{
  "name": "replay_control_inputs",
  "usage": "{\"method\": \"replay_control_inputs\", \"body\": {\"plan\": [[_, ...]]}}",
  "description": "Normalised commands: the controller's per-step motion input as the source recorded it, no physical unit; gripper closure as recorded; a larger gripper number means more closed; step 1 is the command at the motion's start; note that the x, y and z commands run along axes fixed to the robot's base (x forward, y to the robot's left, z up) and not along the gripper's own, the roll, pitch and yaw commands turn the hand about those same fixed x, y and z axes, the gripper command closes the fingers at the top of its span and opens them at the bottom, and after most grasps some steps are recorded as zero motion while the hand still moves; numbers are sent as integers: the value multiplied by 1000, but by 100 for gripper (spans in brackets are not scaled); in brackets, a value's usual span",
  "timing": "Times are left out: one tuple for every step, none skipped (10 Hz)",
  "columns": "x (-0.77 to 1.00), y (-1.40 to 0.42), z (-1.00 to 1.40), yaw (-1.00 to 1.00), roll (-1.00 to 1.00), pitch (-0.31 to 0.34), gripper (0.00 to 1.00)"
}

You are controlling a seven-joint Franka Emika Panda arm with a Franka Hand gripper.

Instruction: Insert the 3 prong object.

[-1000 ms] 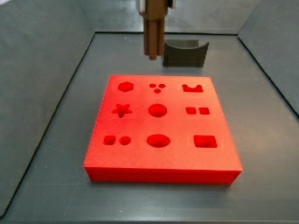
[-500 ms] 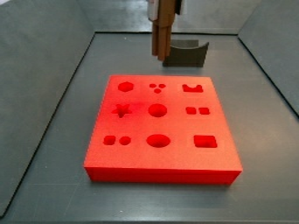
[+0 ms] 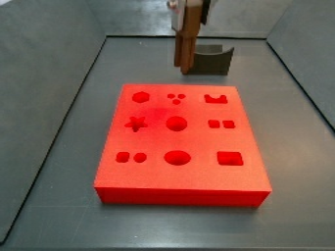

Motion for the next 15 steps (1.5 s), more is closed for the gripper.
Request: {"method": "replay_control_inputs", "body": {"plan": [[86, 0, -543, -220, 0, 130, 100], [111, 0, -500, -194, 0, 139, 100], [94, 0, -400, -143, 0, 131, 100], [0, 0, -403, -111, 0, 103, 100], [0, 0, -331, 0, 0, 20, 100], [-3, 3, -266, 54, 0, -3, 100], [-60, 3, -231, 89, -14, -16, 100], [-229, 0, -171, 94, -20, -54, 100], [-351, 0, -143, 117, 0, -101, 100], [-203, 0, -146, 243, 0, -99, 100], [0, 0, -89, 340, 17, -67, 100], [174, 0, -43, 314, 50, -6, 100], [406, 0, 0, 231, 23, 10, 100], [440, 0, 14, 0, 0, 169, 100], [377, 0, 0, -103, 0, 163, 100]]}}
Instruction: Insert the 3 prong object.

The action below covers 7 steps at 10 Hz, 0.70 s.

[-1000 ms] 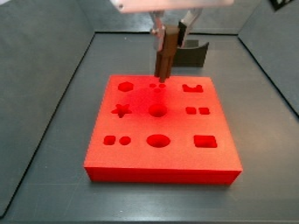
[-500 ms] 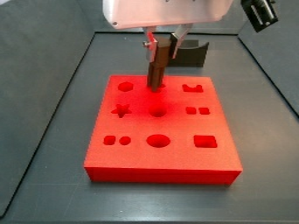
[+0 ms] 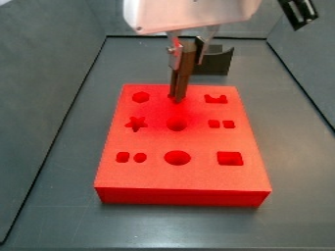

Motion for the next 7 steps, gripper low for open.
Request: {"method": "replay_control_inputs", "body": {"plan": [[220, 0, -14, -177, 0, 133, 100], [0, 51, -57, -334, 0, 127, 100], [0, 80, 0, -380, -9, 123, 100], [-63, 0, 0, -354, -34, 90, 100], [-43, -3, -23, -211, -33, 27, 100], [-89, -57, -74, -120, -24, 3, 100], [-197, -71, -91, -66, -14, 0, 100]]}}
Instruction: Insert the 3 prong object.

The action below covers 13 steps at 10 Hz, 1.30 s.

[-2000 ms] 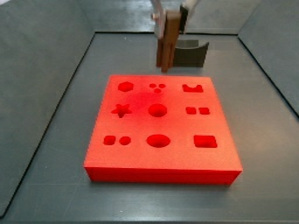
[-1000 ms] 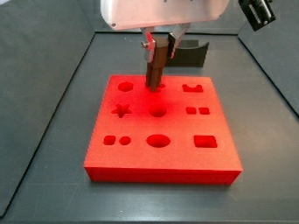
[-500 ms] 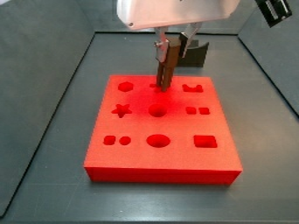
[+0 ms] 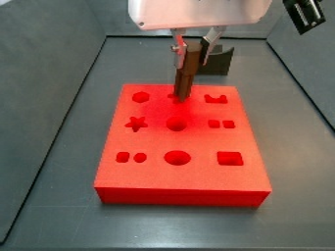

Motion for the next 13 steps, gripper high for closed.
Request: {"method": "replay_control_inputs", "body": {"plan": [[-277, -66, -63, -26, -21, -23, 100], [-231, -43, -69, 0, -3, -49, 100], [-60, 0, -171, 0, 0, -36, 100], [0, 0, -289, 31, 43, -10, 100], [0, 0, -351, 80, 46, 0, 100], [17, 0, -494, 86, 67, 0, 100], [134, -66, -580, 63, 151, 0, 100], [223, -151, -643, 0, 177, 50, 100], [160, -186, -660, 0, 184, 44, 100], [143, -186, -671, 0, 230, 43, 100], [94, -191, -614, 0, 309, 46, 100], [123, -197, -566, 0, 234, 81, 100], [129, -106, -509, -109, 90, 163, 100]]}}
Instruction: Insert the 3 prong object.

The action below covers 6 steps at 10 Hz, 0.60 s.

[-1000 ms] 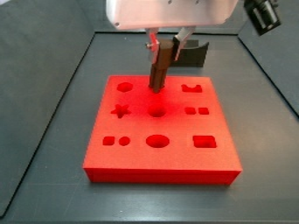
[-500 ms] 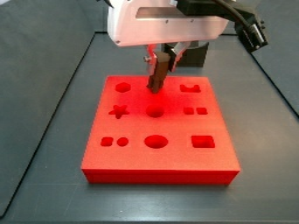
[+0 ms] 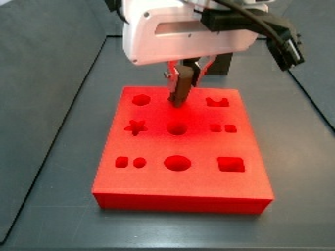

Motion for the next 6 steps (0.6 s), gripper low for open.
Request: {"method": "replay_control_inputs", "body": {"plan": [[166, 0, -623, -269, 0, 267, 100], [137, 0, -529, -391, 0, 321, 100], [149, 0, -549, -406, -11, 310, 100], [143, -6, -526, -357, -29, 310, 100], [69, -46, -537, -229, 0, 316, 100], [6, -103, -483, -180, 47, 261, 100]]}}
